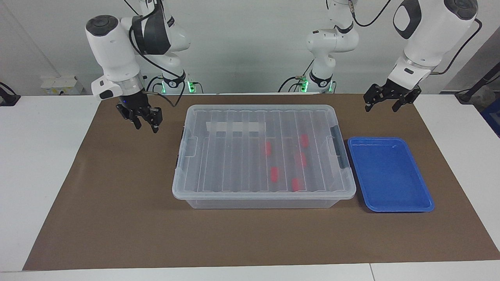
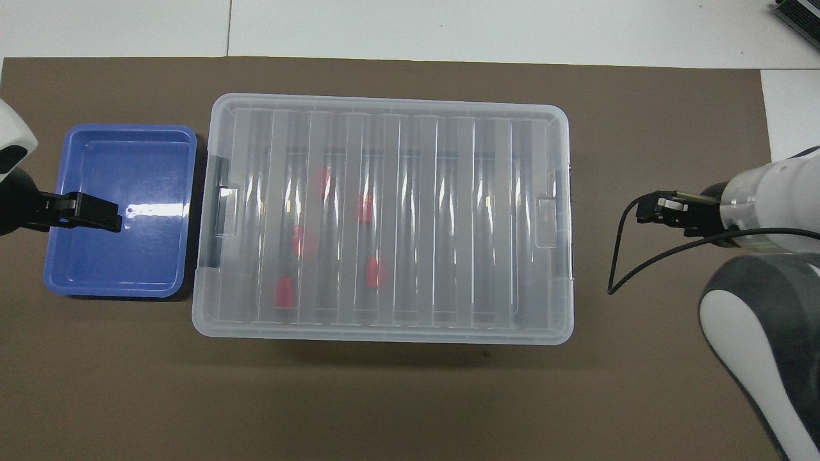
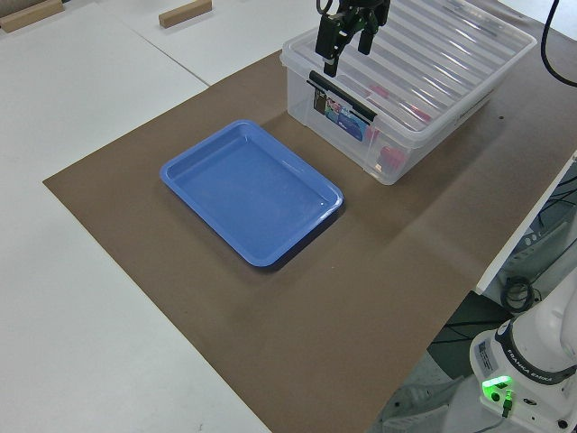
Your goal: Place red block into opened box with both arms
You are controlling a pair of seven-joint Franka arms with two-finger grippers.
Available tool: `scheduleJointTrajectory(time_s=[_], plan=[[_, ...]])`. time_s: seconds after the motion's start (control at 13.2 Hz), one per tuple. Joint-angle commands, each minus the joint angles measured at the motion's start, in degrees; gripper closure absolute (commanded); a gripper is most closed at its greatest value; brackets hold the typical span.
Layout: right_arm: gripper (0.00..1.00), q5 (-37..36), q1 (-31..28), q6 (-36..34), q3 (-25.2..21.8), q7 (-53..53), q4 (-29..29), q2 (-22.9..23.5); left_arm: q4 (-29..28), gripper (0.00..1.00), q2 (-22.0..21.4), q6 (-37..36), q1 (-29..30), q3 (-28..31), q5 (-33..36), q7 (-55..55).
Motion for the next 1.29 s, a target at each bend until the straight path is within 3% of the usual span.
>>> scheduleJointTrajectory(time_s=[0.0, 0.45, 1.21], plan=[[0.0, 0.42, -3.84, -5.67, 0.39, -4.81, 7.17, 2.1, -0.91, 0.0, -0.71, 0.64, -0.68, 0.77, 0.34, 0.68], [0.0, -0.54, -5.61, -16.57, 0.3, -8.16, 21.59, 7.64, -1.44, 0.0, -0.89, 1.08, -0.94, 0.77, 0.34, 0.51], [0.0, 0.51, -4.99, -19.93, 0.39, -11.33, 19.85, 6.94, -1.44, 0.0, -1.07, 0.99, -0.68, 0.77, 0.34, 0.33]])
